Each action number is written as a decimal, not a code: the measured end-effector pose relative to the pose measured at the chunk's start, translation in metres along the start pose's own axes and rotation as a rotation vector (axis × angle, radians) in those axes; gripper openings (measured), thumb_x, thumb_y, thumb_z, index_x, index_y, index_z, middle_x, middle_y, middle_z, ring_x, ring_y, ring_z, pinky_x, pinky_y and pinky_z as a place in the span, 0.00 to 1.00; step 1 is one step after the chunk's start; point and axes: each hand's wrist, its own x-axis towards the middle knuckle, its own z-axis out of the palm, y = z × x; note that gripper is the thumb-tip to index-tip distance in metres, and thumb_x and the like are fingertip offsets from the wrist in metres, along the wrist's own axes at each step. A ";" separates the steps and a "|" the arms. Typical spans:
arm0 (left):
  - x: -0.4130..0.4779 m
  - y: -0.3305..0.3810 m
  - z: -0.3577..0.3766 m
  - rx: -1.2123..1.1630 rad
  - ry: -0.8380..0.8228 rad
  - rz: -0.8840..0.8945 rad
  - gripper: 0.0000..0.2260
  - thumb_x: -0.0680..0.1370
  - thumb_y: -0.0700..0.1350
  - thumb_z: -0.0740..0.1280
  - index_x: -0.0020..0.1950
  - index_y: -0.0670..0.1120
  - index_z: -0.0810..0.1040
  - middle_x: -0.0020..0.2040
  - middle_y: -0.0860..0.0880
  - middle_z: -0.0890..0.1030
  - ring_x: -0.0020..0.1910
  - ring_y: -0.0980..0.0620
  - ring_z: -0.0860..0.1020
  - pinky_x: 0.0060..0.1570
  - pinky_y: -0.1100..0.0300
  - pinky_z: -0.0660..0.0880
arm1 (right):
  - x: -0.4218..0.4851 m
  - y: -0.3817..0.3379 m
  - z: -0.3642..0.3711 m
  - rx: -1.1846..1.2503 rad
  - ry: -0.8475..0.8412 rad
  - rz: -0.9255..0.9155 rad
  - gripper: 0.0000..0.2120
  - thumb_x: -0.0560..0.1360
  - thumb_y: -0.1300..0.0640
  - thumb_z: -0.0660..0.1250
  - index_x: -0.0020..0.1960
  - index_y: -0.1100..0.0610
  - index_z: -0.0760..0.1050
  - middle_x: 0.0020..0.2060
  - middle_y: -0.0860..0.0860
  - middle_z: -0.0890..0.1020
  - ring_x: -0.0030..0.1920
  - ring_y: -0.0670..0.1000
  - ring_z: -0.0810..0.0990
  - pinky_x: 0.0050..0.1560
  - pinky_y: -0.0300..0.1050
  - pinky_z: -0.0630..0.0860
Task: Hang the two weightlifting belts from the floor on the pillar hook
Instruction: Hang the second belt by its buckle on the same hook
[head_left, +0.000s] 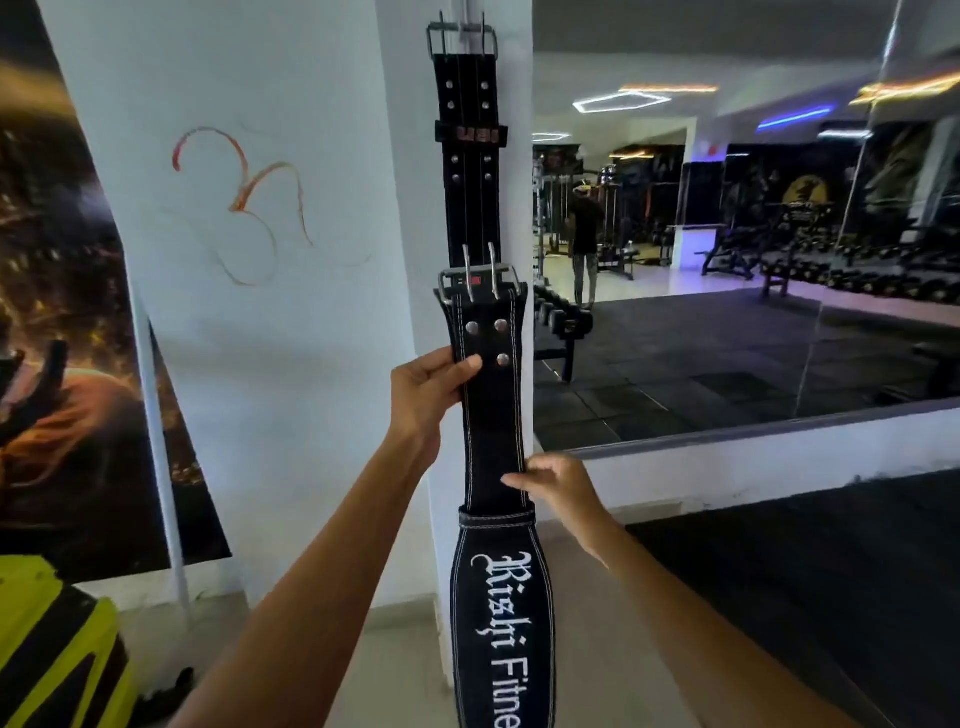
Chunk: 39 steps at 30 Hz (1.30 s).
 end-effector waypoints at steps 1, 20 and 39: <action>-0.002 -0.005 -0.001 -0.006 -0.013 -0.011 0.07 0.74 0.34 0.68 0.49 0.39 0.82 0.39 0.49 0.86 0.41 0.51 0.83 0.43 0.59 0.81 | 0.004 -0.011 0.000 0.032 0.022 0.005 0.23 0.67 0.52 0.72 0.43 0.74 0.76 0.34 0.65 0.80 0.35 0.57 0.80 0.39 0.37 0.72; -0.007 -0.038 0.027 0.022 -0.091 -0.056 0.08 0.75 0.36 0.67 0.52 0.33 0.78 0.37 0.53 0.85 0.39 0.56 0.82 0.42 0.63 0.77 | 0.042 -0.091 -0.017 0.405 0.122 0.008 0.08 0.78 0.57 0.59 0.49 0.58 0.76 0.38 0.45 0.79 0.34 0.35 0.80 0.35 0.29 0.75; -0.006 -0.050 0.035 0.152 -0.166 -0.114 0.15 0.69 0.41 0.73 0.47 0.29 0.79 0.38 0.42 0.83 0.39 0.46 0.81 0.41 0.58 0.77 | 0.049 -0.092 -0.043 0.247 -0.002 -0.073 0.10 0.79 0.52 0.56 0.59 0.44 0.68 0.51 0.34 0.70 0.49 0.27 0.67 0.56 0.25 0.60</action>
